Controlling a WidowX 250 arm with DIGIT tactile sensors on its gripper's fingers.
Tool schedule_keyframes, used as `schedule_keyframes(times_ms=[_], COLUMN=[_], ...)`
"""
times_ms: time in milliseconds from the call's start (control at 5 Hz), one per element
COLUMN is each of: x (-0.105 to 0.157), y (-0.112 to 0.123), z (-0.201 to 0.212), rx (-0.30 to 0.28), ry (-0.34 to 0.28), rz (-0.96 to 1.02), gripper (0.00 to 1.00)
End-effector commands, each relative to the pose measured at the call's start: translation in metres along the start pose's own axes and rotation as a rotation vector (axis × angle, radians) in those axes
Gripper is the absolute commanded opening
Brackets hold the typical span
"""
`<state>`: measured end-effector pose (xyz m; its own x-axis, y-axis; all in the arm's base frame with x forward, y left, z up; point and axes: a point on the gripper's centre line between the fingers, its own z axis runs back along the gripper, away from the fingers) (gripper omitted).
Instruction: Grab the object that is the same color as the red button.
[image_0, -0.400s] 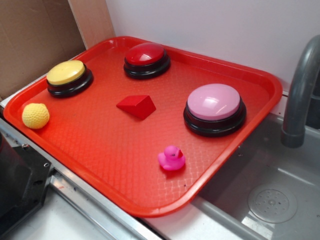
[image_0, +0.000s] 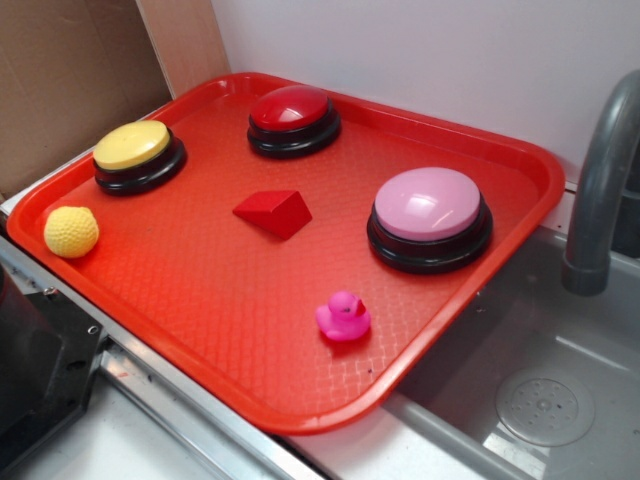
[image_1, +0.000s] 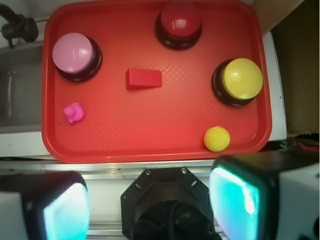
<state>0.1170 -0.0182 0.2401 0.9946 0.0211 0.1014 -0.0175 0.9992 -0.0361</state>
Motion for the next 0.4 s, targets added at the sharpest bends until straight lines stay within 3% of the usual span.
schedule_keyframes(times_ms=[0, 200], x=[0.067, 0.082], y=[0.005, -0.020], z=[-0.002, -0.007], rx=[-0.047, -0.052], ry=[0.000, 0.012], rz=[-0.197, -0.319], gripper=[1.00, 1.00])
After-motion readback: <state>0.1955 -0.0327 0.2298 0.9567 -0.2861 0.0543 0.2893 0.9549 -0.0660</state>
